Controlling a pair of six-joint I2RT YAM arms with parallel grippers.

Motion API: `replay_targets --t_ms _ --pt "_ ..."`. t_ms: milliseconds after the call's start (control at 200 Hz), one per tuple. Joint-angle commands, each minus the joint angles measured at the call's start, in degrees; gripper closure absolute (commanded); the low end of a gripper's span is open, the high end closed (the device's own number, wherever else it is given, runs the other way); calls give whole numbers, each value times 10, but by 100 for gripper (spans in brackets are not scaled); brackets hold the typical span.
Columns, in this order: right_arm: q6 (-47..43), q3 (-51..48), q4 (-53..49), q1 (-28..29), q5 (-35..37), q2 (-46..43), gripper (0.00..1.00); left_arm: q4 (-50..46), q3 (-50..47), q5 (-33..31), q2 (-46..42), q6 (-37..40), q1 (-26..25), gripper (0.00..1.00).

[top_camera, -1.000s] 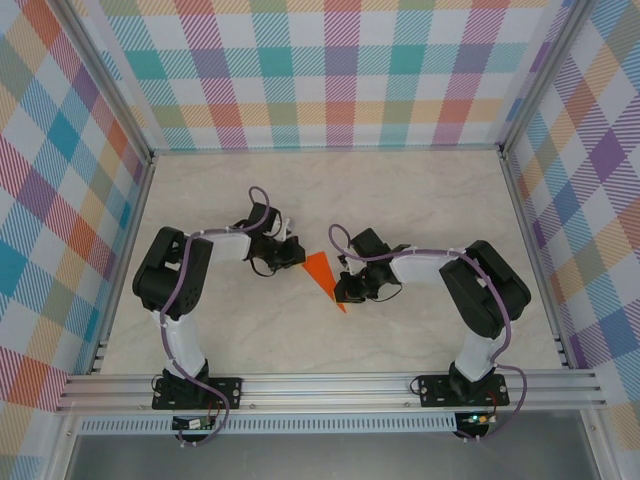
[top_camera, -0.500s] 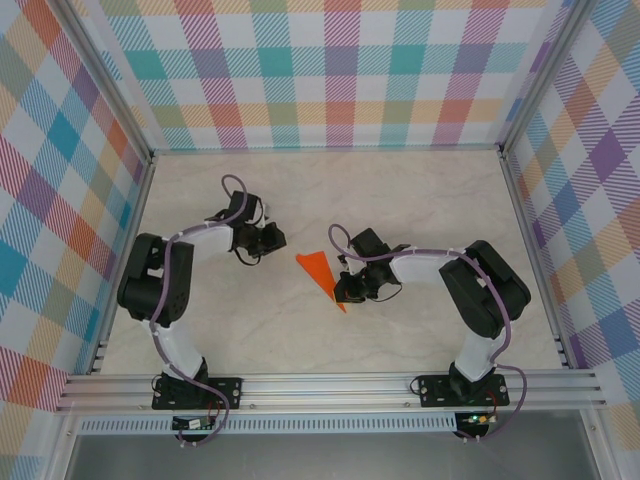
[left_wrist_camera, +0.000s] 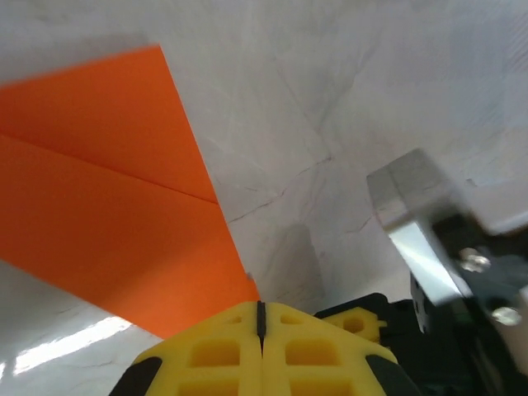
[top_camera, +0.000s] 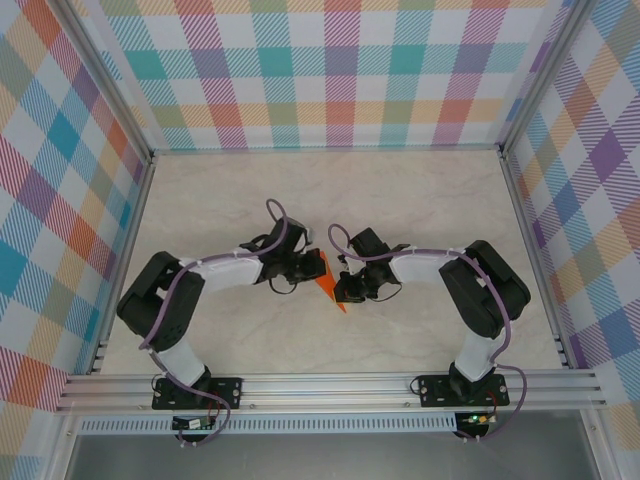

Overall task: Fold a paper plane with a square sheet of paper (pick it up from the middle)
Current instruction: Fold the wing for the fifth time at the center of the table.

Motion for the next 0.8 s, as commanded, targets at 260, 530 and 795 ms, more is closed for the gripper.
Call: replay_targets --t_ms 260,530,795 --pt "-4 -24 -87 3 56 33 93 8 36 -33 76 11 -10 100" --pt "-8 -28 -90 3 61 35 94 5 20 -57 94 62 31 100" --pt "-5 -29 -87 3 60 42 93 46 -9 -29 36 64 109 100"
